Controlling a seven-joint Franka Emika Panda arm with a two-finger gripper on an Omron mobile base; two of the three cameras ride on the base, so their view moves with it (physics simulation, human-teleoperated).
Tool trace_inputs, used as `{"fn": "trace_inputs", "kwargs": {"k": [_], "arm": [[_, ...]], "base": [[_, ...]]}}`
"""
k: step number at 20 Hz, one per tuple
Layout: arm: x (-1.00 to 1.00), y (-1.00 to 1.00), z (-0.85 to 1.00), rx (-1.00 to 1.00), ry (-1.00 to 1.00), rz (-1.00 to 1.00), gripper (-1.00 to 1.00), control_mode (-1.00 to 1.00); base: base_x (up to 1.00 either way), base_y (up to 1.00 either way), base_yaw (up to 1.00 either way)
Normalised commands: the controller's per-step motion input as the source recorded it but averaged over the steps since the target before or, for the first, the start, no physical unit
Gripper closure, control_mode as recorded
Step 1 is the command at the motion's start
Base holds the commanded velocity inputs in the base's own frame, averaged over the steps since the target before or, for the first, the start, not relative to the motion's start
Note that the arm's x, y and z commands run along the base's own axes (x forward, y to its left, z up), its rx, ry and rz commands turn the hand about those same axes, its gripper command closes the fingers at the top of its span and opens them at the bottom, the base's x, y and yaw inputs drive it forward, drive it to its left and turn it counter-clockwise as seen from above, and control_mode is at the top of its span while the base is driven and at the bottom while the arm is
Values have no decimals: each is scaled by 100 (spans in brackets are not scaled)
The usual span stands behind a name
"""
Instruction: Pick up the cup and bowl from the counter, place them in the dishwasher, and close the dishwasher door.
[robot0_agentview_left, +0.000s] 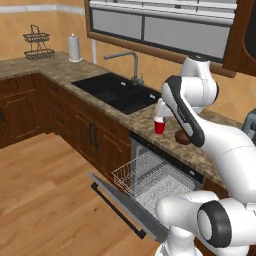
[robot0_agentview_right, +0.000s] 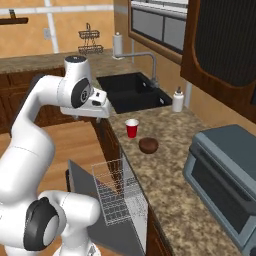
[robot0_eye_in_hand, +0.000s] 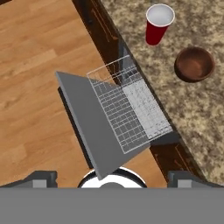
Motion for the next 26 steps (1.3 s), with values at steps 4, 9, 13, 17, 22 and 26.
{"fn": "trace_inputs", "kwargs": {"k": [4, 9, 13, 17, 22, 26], "arm": [[0, 0, 0, 0, 0, 0, -100, 100], [0, 0, 0, 0, 0, 0, -100, 100], [0, 0, 0, 0, 0, 0, -100, 100], [1, -27, -2, 2, 0, 4, -100, -100], [50, -55, -35, 1, 3, 6, -100, -100], [62, -33, -66, -3, 2, 2, -100, -100]], "base": [[7, -52, 21], [2, -40, 13], [0, -41, 10], [0, -24, 5], [0, 0, 0], [0, 0, 0]]}}
